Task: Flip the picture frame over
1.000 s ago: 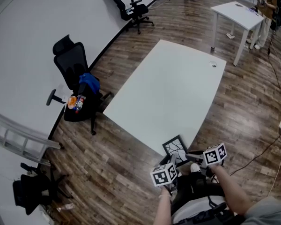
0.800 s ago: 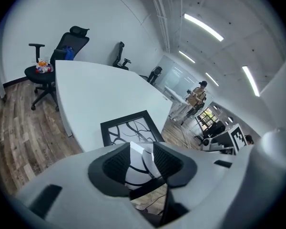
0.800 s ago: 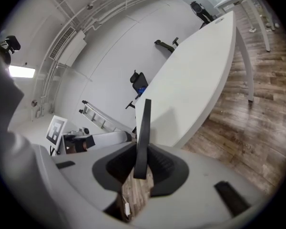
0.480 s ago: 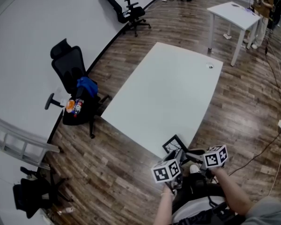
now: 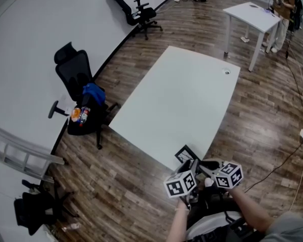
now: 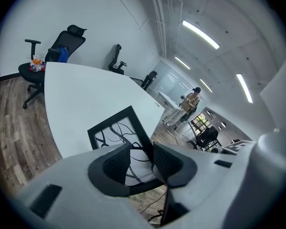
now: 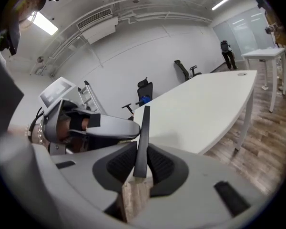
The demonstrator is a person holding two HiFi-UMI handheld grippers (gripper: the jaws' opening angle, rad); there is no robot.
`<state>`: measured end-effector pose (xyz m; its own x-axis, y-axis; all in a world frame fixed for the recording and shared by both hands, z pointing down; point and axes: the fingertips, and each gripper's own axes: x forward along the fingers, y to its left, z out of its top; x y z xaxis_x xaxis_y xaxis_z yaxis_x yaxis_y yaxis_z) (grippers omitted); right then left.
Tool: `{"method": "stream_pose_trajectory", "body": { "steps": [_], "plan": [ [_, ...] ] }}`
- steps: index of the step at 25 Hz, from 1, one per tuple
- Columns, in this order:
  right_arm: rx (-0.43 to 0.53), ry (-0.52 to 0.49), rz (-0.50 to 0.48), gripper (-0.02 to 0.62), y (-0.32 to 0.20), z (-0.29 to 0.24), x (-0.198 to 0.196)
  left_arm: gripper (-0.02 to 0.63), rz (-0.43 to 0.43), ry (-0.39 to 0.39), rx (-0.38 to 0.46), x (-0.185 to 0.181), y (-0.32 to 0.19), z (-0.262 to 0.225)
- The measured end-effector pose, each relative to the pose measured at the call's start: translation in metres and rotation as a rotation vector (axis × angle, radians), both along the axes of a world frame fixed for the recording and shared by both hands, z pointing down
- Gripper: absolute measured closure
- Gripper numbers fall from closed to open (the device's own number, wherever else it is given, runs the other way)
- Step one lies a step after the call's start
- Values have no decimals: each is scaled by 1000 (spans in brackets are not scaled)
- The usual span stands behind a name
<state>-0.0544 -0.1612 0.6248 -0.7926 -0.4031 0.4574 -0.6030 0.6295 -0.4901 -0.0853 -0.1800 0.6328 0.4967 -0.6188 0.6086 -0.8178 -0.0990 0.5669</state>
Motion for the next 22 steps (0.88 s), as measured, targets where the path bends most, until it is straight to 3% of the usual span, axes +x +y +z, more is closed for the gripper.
{"method": "stream_pose_trajectory", "body": {
  "steps": [10, 17, 22],
  "plan": [
    [62, 40, 4, 531, 0, -7, -13, 469, -55, 25, 15, -6, -4, -11],
    [165, 125, -32, 532, 7, -12, -27, 468, -90, -18, -40, -19, -5, -6],
    [289, 236, -51, 532, 11, -17, -33, 468, -88, -52, -88, -23, -2, -8]
  ]
}}
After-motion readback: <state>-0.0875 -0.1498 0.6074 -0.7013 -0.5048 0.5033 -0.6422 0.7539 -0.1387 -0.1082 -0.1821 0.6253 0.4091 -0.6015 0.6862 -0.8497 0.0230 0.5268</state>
